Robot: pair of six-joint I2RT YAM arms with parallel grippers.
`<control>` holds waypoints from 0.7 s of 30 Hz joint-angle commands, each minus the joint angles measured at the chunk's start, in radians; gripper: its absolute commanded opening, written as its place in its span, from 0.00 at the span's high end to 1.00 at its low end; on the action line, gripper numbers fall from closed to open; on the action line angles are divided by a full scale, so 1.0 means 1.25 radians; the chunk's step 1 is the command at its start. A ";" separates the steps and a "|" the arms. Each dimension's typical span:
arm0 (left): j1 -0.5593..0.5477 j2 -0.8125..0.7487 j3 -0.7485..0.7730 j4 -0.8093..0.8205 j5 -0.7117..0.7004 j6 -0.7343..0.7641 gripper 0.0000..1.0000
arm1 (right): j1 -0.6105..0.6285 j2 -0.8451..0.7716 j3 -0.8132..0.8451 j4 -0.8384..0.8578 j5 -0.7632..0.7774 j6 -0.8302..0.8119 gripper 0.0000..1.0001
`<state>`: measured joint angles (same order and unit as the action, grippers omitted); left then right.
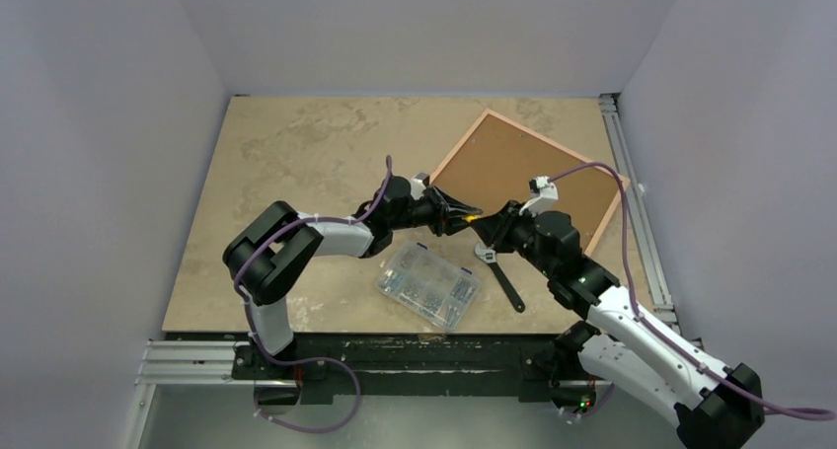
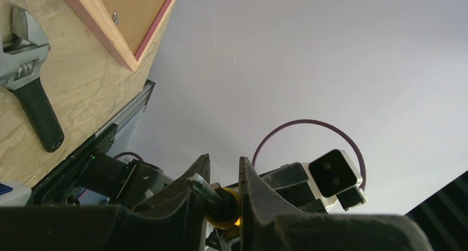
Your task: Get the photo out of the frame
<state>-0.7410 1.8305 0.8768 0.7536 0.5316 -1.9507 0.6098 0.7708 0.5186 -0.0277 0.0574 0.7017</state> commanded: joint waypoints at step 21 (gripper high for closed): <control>0.059 -0.157 0.174 -0.820 -0.289 0.544 0.37 | -0.002 -0.161 0.199 -0.502 0.383 -0.027 1.00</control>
<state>-0.6632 1.6493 1.0019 0.0380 0.3122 -1.4086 0.6094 0.6125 0.6746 -0.4927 0.3771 0.6880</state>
